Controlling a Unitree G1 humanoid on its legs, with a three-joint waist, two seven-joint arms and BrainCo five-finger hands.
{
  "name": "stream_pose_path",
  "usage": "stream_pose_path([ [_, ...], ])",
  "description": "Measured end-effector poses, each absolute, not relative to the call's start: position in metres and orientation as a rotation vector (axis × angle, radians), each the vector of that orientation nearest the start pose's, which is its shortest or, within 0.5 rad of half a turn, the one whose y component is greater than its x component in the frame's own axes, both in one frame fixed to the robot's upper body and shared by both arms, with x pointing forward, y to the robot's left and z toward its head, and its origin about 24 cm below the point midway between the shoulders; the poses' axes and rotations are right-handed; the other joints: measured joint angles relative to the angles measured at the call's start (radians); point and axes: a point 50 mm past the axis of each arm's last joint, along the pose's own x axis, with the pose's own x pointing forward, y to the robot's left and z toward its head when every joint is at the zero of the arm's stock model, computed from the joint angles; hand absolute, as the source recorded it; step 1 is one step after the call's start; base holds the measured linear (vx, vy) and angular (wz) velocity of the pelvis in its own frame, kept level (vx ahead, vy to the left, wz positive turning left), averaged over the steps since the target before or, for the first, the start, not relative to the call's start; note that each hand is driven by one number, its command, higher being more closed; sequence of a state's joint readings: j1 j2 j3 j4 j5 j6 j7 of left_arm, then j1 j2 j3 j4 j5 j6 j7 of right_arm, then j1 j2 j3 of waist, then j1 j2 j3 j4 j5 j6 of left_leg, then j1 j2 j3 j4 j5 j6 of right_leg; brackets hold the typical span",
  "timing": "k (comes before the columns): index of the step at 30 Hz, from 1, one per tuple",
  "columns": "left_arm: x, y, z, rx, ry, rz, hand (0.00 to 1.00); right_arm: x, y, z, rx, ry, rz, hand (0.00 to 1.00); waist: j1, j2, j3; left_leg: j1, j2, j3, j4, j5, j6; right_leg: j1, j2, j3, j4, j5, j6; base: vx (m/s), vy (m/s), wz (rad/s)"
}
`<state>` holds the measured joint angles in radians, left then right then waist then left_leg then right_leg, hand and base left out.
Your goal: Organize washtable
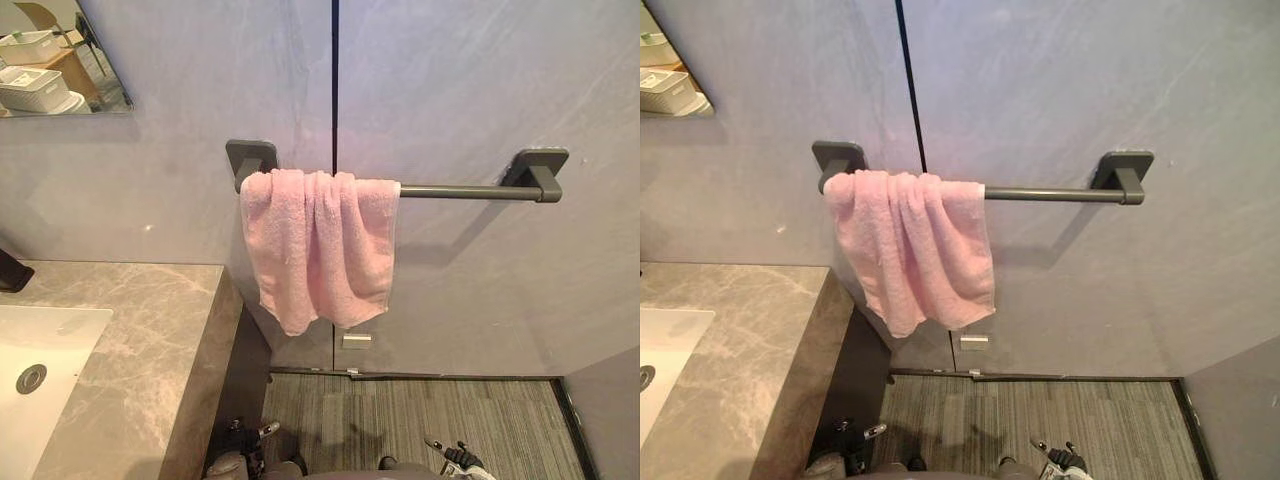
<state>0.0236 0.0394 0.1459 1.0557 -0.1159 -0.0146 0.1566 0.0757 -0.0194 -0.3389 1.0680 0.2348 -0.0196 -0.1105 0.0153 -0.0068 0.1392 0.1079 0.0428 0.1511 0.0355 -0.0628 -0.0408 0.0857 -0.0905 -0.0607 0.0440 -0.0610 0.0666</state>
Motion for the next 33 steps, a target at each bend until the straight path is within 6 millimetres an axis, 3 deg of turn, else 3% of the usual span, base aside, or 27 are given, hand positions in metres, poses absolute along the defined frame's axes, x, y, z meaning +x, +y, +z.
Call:
stream_pose_path([
  [5,0.136,0.184,-0.137,-0.040,0.868,0.344,0.00,0.080,-0.204,-0.164,0.294,1.088,-0.595,0.00,0.002,-0.007,-0.008,-0.003,-0.007,-0.055,-0.005,0.000,0.000,0.018,-0.003,-0.025,-0.019,0.005,0.001,0.02,-0.012,0.14],
  [9,0.146,0.182,-0.121,-0.084,0.738,0.364,0.00,0.080,-0.206,-0.163,0.279,1.076,-0.592,0.00,-0.001,0.004,-0.018,-0.002,-0.009,-0.071,-0.030,0.012,0.004,0.018,-0.003,-0.044,-0.025,0.005,0.001,0.00,-0.019,0.10],
  [23,0.173,0.171,-0.061,-0.160,0.401,0.398,0.00,0.072,-0.210,-0.161,0.233,1.057,-0.629,0.00,0.000,0.010,-0.038,0.015,-0.007,-0.069,-0.058,0.012,0.004,0.033,-0.002,-0.051,-0.046,0.005,0.001,0.00,-0.006,0.01],
  [33,0.187,0.168,-0.034,-0.076,0.273,0.418,0.00,0.071,-0.210,-0.161,0.210,1.063,-0.631,0.00,-0.002,0.008,-0.047,0.032,-0.005,-0.064,-0.068,0.012,0.004,0.048,0.000,-0.049,-0.056,0.005,0.001,-0.01,-0.004,0.00],
])
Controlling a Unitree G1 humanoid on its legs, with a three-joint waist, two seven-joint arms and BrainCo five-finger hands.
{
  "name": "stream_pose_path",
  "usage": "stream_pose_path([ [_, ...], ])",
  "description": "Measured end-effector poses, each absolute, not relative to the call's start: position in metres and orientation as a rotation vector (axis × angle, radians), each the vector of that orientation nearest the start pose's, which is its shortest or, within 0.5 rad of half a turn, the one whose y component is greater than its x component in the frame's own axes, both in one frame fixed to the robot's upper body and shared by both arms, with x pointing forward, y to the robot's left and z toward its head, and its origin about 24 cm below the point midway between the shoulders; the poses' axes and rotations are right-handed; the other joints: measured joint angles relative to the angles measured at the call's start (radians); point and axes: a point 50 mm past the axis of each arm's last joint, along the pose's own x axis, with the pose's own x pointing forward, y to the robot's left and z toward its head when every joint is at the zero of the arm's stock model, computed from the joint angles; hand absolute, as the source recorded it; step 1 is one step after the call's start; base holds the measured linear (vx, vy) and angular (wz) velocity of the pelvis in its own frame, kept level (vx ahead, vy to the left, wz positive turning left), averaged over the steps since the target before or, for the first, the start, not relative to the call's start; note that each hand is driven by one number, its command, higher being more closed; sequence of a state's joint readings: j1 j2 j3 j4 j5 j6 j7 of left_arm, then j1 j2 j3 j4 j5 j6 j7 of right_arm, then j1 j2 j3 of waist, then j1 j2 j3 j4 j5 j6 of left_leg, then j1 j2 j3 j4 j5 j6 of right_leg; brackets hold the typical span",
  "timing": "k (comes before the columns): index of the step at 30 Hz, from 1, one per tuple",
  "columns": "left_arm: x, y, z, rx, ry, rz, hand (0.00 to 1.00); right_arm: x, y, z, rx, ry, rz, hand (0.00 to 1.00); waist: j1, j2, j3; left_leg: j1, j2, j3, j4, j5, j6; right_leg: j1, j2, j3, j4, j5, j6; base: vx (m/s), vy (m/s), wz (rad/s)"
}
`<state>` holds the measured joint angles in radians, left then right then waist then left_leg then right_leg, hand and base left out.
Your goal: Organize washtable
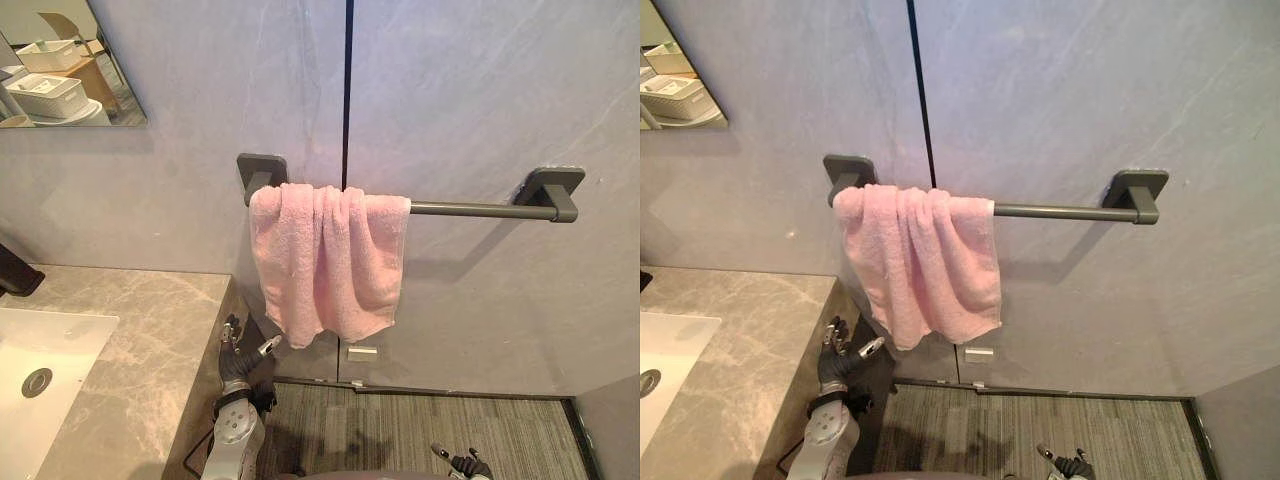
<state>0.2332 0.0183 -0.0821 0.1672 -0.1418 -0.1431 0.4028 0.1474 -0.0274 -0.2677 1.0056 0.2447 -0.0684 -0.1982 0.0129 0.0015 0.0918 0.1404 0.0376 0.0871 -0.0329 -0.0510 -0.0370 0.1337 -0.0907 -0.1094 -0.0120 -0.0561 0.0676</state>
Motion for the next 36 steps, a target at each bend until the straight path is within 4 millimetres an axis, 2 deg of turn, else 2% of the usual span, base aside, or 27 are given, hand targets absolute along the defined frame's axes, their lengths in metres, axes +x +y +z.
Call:
stream_pose_path([
  [7,0.199,0.171,-0.025,-0.002,0.217,0.415,0.00,0.070,-0.211,-0.161,0.205,1.068,-0.634,0.00,-0.008,-0.005,-0.003,-0.004,0.001,0.004,-0.003,-0.001,-0.001,-0.001,0.003,0.007,-0.014,0.003,-0.002,-0.01,-0.003,0.00],
  [13,0.217,0.180,-0.010,0.044,0.145,0.405,0.00,0.066,-0.215,-0.162,0.185,1.090,-0.632,0.00,-0.028,-0.004,-0.003,-0.005,0.001,0.015,-0.003,-0.001,-0.001,-0.004,0.004,0.025,-0.028,0.013,-0.008,0.00,-0.013,-0.08],
  [18,0.219,0.182,-0.012,0.053,0.154,0.423,0.00,0.065,-0.216,-0.162,0.186,1.091,-0.631,0.00,-0.033,-0.002,-0.005,-0.013,0.000,0.023,-0.002,-0.002,-0.001,-0.017,0.004,0.034,-0.035,0.028,-0.005,-0.05,-0.016,-0.10],
  [23,0.221,0.187,-0.016,0.083,0.170,0.427,0.00,0.064,-0.216,-0.162,0.185,1.095,-0.631,0.00,-0.054,0.002,-0.009,-0.023,-0.002,0.030,0.004,-0.002,-0.001,-0.019,0.003,0.048,-0.061,0.056,-0.004,-0.08,-0.016,-0.08],
  [27,0.220,0.189,-0.020,0.096,0.192,0.426,0.00,0.061,-0.220,-0.162,0.176,1.100,-0.637,0.00,-0.054,0.015,-0.022,-0.028,-0.001,0.045,0.004,-0.002,-0.001,-0.033,0.004,0.063,-0.062,0.063,-0.003,-0.05,-0.021,-0.13],
  [35,0.220,0.187,-0.020,0.104,0.195,0.409,0.00,0.058,-0.221,-0.162,0.178,1.104,-0.644,0.00,-0.053,0.012,-0.023,-0.028,-0.001,0.044,0.004,-0.001,-0.001,-0.033,0.004,0.064,-0.063,0.065,-0.002,-0.01,-0.007,0.00],
  [36,0.220,0.185,-0.020,0.107,0.196,0.401,1.00,0.058,-0.221,-0.162,0.178,1.105,-0.644,0.00,-0.053,0.012,-0.023,-0.028,-0.002,0.044,0.004,-0.001,0.000,-0.033,0.004,0.064,-0.063,0.065,-0.002,-0.03,-0.026,0.01],
])
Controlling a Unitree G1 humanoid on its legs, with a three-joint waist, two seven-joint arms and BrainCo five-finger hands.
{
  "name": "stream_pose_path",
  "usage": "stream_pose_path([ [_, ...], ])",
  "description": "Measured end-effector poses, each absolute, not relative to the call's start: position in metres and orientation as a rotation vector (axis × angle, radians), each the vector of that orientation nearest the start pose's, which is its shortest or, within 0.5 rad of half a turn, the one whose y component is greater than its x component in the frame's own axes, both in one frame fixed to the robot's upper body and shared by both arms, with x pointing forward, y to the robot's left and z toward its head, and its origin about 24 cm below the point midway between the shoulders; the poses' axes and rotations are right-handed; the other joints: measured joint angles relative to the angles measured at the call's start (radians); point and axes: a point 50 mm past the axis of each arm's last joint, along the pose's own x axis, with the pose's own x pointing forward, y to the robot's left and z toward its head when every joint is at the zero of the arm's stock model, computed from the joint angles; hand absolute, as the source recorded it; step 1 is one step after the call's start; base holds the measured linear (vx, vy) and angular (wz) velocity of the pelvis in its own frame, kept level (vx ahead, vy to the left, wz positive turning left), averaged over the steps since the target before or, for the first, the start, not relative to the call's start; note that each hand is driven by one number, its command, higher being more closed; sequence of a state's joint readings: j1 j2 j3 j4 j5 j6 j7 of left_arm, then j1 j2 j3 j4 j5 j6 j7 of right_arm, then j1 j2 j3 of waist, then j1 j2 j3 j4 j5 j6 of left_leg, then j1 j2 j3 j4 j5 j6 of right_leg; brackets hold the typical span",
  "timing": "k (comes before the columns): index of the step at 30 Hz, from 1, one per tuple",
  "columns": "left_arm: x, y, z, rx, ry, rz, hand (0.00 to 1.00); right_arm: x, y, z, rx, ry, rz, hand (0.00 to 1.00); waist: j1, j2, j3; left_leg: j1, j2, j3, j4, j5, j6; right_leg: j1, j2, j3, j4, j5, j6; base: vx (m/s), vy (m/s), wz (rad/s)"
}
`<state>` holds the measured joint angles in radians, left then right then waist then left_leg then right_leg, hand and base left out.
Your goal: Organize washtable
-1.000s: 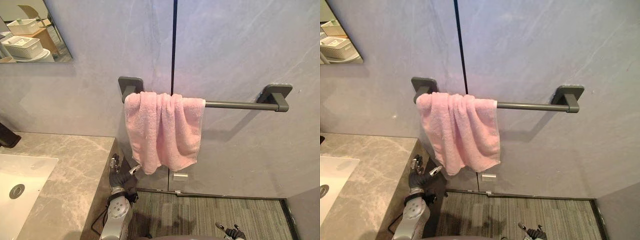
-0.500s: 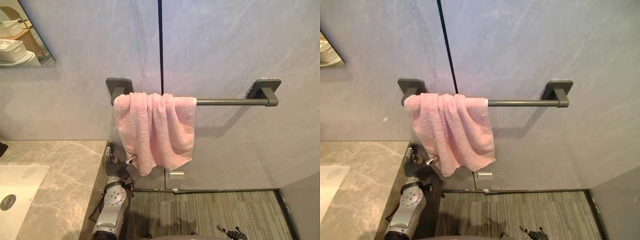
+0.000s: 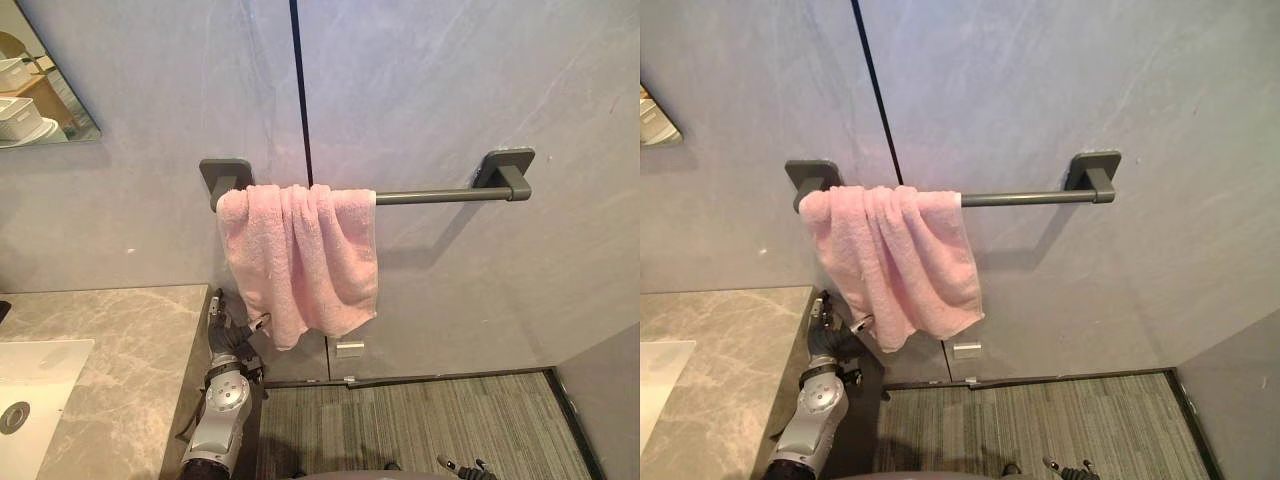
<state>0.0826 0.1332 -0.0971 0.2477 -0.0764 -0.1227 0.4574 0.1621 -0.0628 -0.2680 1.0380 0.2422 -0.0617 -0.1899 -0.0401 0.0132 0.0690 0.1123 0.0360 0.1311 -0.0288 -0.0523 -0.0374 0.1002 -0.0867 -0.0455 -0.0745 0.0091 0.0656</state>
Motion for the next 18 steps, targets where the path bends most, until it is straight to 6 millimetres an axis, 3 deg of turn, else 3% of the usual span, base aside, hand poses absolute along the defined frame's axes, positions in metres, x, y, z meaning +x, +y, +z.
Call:
stream_pose_path([
  [5,0.223,0.177,-0.020,0.137,0.193,0.301,1.00,0.058,-0.221,-0.162,0.179,1.104,-0.642,0.00,-0.001,-0.003,-0.002,0.000,-0.001,-0.002,0.000,0.000,0.000,0.000,-0.001,-0.001,0.000,0.000,0.000,-0.01,-0.005,0.00],
  [10,0.237,0.152,-0.010,0.136,0.142,0.164,1.00,0.059,-0.220,-0.162,0.178,1.102,-0.639,0.00,-0.012,-0.016,-0.010,0.000,-0.001,-0.002,0.000,0.000,0.000,0.000,-0.001,-0.001,-0.001,0.000,0.000,0.00,0.000,0.00],
  [18,0.239,0.151,-0.007,0.128,0.128,0.164,1.00,0.064,-0.220,-0.161,0.175,1.085,-0.631,0.00,-0.027,-0.015,-0.011,0.001,-0.002,-0.002,0.000,0.000,0.001,0.001,-0.001,0.000,-0.001,0.001,-0.001,0.00,0.000,0.00],
])
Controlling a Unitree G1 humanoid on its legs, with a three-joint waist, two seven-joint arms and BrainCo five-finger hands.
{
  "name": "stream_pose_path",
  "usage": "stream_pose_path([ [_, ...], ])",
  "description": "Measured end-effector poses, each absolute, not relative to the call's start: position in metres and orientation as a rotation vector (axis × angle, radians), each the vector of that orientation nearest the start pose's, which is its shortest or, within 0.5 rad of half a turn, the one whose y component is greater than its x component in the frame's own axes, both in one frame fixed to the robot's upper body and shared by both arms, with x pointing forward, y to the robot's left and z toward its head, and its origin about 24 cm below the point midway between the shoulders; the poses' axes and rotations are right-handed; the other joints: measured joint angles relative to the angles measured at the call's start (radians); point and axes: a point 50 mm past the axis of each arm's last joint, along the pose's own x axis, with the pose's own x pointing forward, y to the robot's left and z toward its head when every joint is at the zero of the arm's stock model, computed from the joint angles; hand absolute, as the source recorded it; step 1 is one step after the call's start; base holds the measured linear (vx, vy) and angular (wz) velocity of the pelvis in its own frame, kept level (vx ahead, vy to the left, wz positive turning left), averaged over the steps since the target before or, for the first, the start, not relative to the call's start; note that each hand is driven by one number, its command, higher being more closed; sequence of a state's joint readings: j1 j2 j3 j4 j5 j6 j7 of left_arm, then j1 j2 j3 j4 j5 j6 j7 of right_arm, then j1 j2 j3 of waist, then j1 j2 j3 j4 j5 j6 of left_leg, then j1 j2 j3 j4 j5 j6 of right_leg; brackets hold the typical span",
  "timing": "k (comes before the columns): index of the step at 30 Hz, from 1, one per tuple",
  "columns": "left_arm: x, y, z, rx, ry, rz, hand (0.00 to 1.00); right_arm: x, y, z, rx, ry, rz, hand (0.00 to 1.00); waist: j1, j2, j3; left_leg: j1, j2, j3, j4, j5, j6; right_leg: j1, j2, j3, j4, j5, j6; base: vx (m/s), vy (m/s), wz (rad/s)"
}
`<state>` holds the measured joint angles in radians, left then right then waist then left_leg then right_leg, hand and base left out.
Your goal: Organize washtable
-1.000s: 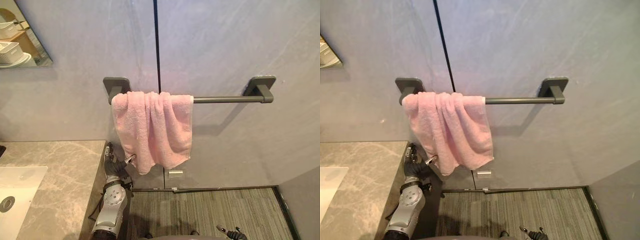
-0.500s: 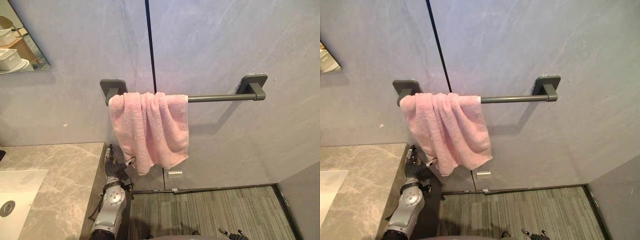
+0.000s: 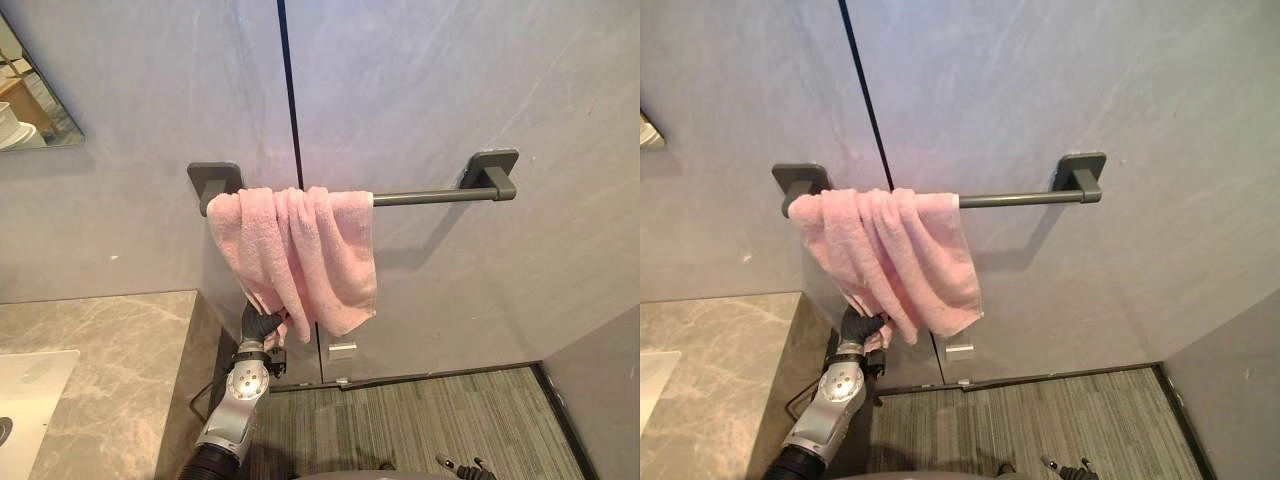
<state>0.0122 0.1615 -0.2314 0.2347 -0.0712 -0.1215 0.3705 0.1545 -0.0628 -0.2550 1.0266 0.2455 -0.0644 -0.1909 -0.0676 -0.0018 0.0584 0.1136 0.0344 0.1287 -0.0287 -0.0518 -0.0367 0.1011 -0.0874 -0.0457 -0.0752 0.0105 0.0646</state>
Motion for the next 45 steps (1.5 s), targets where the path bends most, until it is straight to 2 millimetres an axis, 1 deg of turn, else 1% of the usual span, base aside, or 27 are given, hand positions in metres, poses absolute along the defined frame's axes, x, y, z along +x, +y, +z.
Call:
stream_pose_path([
  [5,0.240,0.152,0.003,0.076,0.090,0.175,1.00,0.090,-0.224,-0.146,0.149,0.943,-0.590,0.00,-0.001,0.001,0.000,0.001,0.000,0.001,0.000,0.000,0.000,0.000,0.000,0.003,0.001,0.001,0.000,0.00,0.000,0.00],
  [6,0.240,0.152,0.007,0.063,0.076,0.178,1.00,0.103,-0.225,-0.137,0.138,0.863,-0.567,0.00,-0.002,0.001,0.001,0.002,0.000,0.003,0.000,0.000,0.000,0.000,0.000,0.005,0.000,0.001,0.000,0.00,0.000,0.00],
  [7,0.240,0.152,0.008,0.060,0.070,0.180,1.00,0.109,-0.225,-0.132,0.134,0.830,-0.555,0.00,-0.002,0.001,0.001,0.002,0.000,0.004,0.000,0.000,0.000,0.000,0.000,0.006,0.000,0.001,0.000,0.00,0.000,-0.05],
  [8,0.241,0.154,0.011,0.050,0.057,0.192,1.00,0.122,-0.225,-0.122,0.133,0.751,-0.540,0.00,-0.003,0.001,0.001,0.003,0.000,0.006,0.000,0.000,0.000,0.000,0.000,0.008,0.000,0.001,0.000,0.00,0.000,-0.04],
  [9,0.242,0.154,0.012,0.044,0.052,0.199,1.00,0.126,-0.225,-0.118,0.132,0.723,-0.537,0.00,-0.003,0.001,0.001,0.004,0.000,0.007,0.000,0.000,0.000,0.000,0.000,0.009,0.000,0.001,0.001,0.00,0.000,-0.04],
  [11,0.242,0.156,0.015,0.031,0.036,0.212,1.00,0.143,-0.227,-0.102,0.126,0.619,-0.521,0.00,-0.003,0.001,0.001,0.004,0.000,0.007,0.000,0.000,0.000,0.000,0.000,0.010,0.000,0.001,0.001,0.00,0.000,0.00],
  [12,0.242,0.155,0.016,0.030,0.034,0.211,1.00,0.146,-0.227,-0.099,0.124,0.600,-0.517,0.00,-0.002,0.001,0.001,0.004,0.000,0.007,0.000,0.000,0.000,0.000,0.000,0.010,0.000,0.001,0.001,0.00,0.000,0.00],
  [14,0.241,0.155,0.017,0.026,0.026,0.212,1.00,0.159,-0.223,-0.084,0.107,0.518,-0.479,0.00,-0.001,0.001,0.001,0.004,0.000,0.007,0.000,0.000,0.000,0.000,0.000,0.011,0.000,0.001,0.001,0.00,0.000,0.00],
  [15,0.241,0.155,0.017,0.025,0.027,0.212,1.00,0.162,-0.222,-0.081,0.103,0.501,-0.470,0.00,-0.001,0.001,0.001,0.004,0.000,0.007,0.000,0.000,0.000,0.000,0.000,0.011,0.000,0.001,0.001,0.00,0.000,0.00],
  [17,0.241,0.151,0.020,-0.001,0.018,0.202,1.00,0.172,-0.218,-0.067,0.104,0.417,-0.442,0.00,0.000,0.001,0.002,0.004,0.001,0.009,0.000,0.000,0.000,-0.002,-0.001,0.020,0.001,0.001,0.001,0.00,0.000,0.00],
  [19,0.241,0.147,0.023,-0.018,0.005,0.187,1.00,0.177,-0.216,-0.061,0.112,0.375,-0.421,0.00,0.002,0.000,0.003,0.004,0.001,0.009,0.000,-0.001,0.000,-0.002,-0.001,0.021,0.001,0.001,0.002,0.00,0.000,0.00],
  [20,0.242,0.145,0.026,-0.029,-0.007,0.180,1.00,0.182,-0.210,-0.054,0.132,0.338,-0.380,0.00,0.003,0.000,0.005,0.004,0.001,0.009,0.001,-0.001,0.000,-0.002,-0.001,0.022,0.002,0.000,0.002,0.00,0.000,0.00],
  [21,0.242,0.144,0.026,-0.033,-0.009,0.177,1.00,0.184,-0.209,-0.052,0.140,0.327,-0.366,0.00,0.003,0.001,0.006,0.004,0.001,0.009,0.002,-0.001,0.000,-0.002,-0.001,0.022,0.002,0.000,0.002,0.00,0.000,0.00],
  [25,0.242,0.138,0.028,-0.066,-0.012,0.138,1.00,0.196,-0.190,-0.035,0.177,0.247,-0.208,0.00,0.006,0.002,0.010,0.004,0.001,0.007,0.007,-0.001,0.000,-0.002,-0.001,0.024,0.005,-0.001,0.003,-0.02,-0.014,0.00],
  [27,0.242,0.135,0.028,-0.074,-0.011,0.128,1.00,0.199,-0.184,-0.030,0.174,0.231,-0.155,0.00,0.012,0.002,0.010,0.004,0.001,0.007,0.008,-0.001,0.000,-0.002,-0.001,0.024,0.007,-0.001,0.004,-0.02,-0.013,0.00],
  [29,0.241,0.129,0.028,-0.080,-0.009,0.107,1.00,0.201,-0.177,-0.027,0.175,0.217,-0.116,0.00,0.026,0.001,0.011,0.004,0.001,0.005,0.008,-0.001,0.000,-0.002,-0.002,0.023,0.009,-0.002,0.005,-0.04,-0.027,0.03],
  [33,0.241,0.125,0.027,-0.085,-0.009,0.089,1.00,0.212,-0.158,-0.015,0.176,0.165,-0.009,0.00,0.028,-0.005,0.014,0.004,0.000,-0.003,0.010,-0.001,0.001,-0.002,-0.003,0.018,0.019,-0.008,0.011,-0.01,-0.010,0.05],
  [37,0.237,0.121,0.025,-0.097,-0.006,0.075,1.00,0.219,-0.142,-0.003,0.176,0.118,0.073,0.00,0.028,-0.008,0.016,0.002,-0.001,-0.007,0.010,-0.001,0.001,-0.002,-0.004,0.014,0.019,-0.009,0.011,0.00,0.000,0.01],
  [43,0.236,0.116,0.025,-0.106,0.000,0.057,1.00,0.228,-0.130,0.005,0.176,0.086,0.123,0.00,0.030,-0.020,0.023,-0.008,-0.001,-0.023,0.012,0.000,0.001,-0.002,-0.004,-0.001,0.019,-0.010,0.010,-0.02,-0.021,0.07],
  [45,0.236,0.116,0.024,-0.107,0.000,0.056,1.00,0.229,-0.129,0.006,0.175,0.080,0.124,0.00,0.031,-0.020,0.023,-0.009,-0.001,-0.024,0.012,0.000,0.001,-0.002,-0.004,-0.003,0.019,-0.010,0.010,-0.02,-0.024,0.04],
])
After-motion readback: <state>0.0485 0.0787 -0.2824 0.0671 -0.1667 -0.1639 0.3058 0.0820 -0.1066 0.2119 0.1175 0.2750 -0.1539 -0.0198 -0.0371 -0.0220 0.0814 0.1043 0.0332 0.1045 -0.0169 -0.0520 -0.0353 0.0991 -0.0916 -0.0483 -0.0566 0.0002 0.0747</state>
